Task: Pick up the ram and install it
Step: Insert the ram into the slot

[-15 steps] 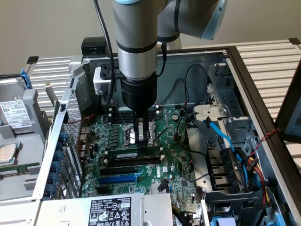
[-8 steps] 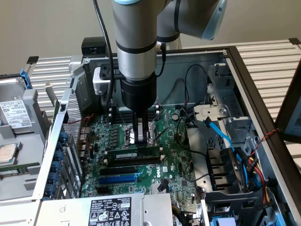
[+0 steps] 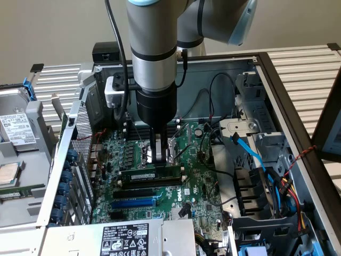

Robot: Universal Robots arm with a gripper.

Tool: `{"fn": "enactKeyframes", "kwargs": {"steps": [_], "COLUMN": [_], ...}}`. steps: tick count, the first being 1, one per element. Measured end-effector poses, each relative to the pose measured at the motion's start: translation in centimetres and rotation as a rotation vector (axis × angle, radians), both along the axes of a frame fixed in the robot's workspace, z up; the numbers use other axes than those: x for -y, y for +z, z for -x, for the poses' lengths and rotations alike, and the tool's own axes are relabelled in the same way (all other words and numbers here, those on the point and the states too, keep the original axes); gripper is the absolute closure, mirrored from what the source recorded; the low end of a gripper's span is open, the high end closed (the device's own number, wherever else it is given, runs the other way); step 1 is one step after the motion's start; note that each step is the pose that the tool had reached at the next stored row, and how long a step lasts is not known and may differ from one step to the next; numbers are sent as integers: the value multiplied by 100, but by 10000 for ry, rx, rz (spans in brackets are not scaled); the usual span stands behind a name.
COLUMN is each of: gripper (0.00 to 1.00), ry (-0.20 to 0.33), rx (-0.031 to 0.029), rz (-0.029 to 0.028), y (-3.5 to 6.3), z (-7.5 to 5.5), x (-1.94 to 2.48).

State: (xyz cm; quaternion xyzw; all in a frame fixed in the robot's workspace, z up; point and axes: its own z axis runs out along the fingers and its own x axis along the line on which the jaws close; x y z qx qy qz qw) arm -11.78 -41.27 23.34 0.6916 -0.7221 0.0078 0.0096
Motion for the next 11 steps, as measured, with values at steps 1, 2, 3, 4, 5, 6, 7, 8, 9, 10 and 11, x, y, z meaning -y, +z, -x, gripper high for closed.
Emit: {"fn": "enactKeyframes", "kwargs": {"steps": [1, 2, 3, 4, 5, 6, 7, 8, 9, 10, 11], "gripper": [87, 87, 87, 87, 87, 87, 87, 87, 87, 87, 87], "ry": [-6, -11, -19, -28, -37, -46, -60, -82, -122, -168, -192], "rx": [0, 0, 0, 0, 0, 0, 0, 0, 0, 0, 0], "rz": [0, 0, 0, 0, 0, 0, 0, -1, -1, 0, 0], "y": [0, 0, 0, 0, 0, 0, 0, 0, 0, 0, 0], "z": [0, 0, 0, 0, 0, 0, 0, 0, 0, 1, 0], "x": [0, 0, 0, 0, 0, 0, 0, 0, 0, 1, 1]}}
